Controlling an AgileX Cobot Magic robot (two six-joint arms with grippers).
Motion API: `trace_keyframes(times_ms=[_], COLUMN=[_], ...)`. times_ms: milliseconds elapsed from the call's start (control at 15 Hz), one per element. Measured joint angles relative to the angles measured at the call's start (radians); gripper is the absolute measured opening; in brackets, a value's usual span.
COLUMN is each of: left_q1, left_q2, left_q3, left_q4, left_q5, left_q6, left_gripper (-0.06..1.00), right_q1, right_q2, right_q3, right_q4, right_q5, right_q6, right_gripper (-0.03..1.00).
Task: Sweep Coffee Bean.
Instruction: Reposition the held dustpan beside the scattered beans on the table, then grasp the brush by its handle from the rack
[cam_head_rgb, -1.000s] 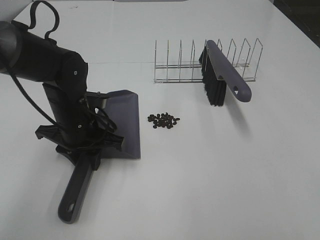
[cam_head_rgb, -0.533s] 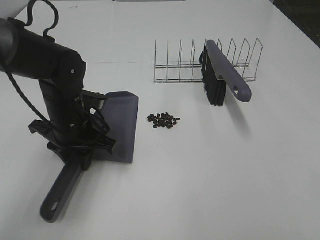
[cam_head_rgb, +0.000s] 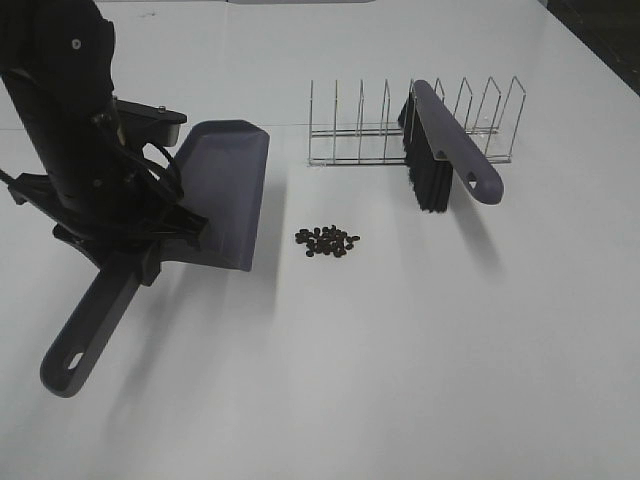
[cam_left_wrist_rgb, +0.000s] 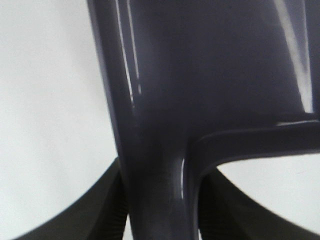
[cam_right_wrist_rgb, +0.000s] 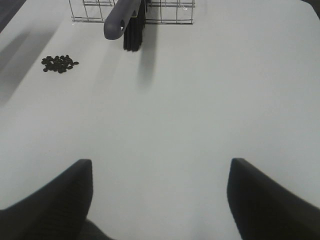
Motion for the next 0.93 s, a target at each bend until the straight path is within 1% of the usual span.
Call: trace_keyframes(times_ms=[133, 200, 267, 333, 400, 467, 533, 667, 733, 800, 933], left_q1=[0.000, 0.000, 0.000, 0.000, 0.000, 0.000, 0.000, 0.000, 0.000, 0.000, 0.000], left_q2=[-0.001, -0.001, -0.001, -0.001, -0.001, -0.001, -0.001, -0.001, -0.001, -0.001, -0.001], left_q3=[0.000, 0.000, 0.000, 0.000, 0.000, 0.000, 0.000, 0.000, 0.000, 0.000, 0.000], left_q4=[0.011, 0.016, 0.016, 0.016, 0.016, 0.017, 0.017, 0.017, 0.017, 0.017, 0.017], left_q5=[0.008, 0.012, 0.012, 0.013, 0.014, 0.014, 0.009, 0.004, 0.003, 0.003, 0.003], left_q6=[-0.013, -0.015, -0.015, -0.015, -0.015, -0.016, -0.016, -0.016, -0.016, -0.016, -0.016], left_gripper=[0.34, 0.34, 0.34, 0.34, 0.34, 0.34, 0.34, 0.34, 0.34, 0.34, 0.34], right_q1=[0.000, 0.000, 0.000, 0.000, 0.000, 0.000, 0.000, 0.000, 0.000, 0.000, 0.000], right_q2=[0.005, 0.042, 0.131, 0.192, 0.320, 0.606, 0.733, 0.967, 1.026, 1.143, 1.348], right_q3=[0.000, -0.002, -0.019, -0.038, -0.096, -0.234, -0.319, -0.484, -0.519, -0.611, -0.802], right_q4=[0.000, 0.000, 0.000, 0.000, 0.000, 0.000, -0.011, -0.015, -0.013, -0.009, 0.012], right_q5=[0.000, 0.001, 0.003, 0.008, 0.025, 0.057, 0.051, 0.011, 0.000, -0.003, 0.037], right_q6=[0.000, 0.013, 0.047, 0.083, 0.144, 0.185, 0.185, 0.173, 0.170, 0.161, 0.138], right_gripper=[0.62, 0.62, 0.63, 0.65, 0.70, 0.85, 0.89, 0.90, 0.91, 0.91, 0.91])
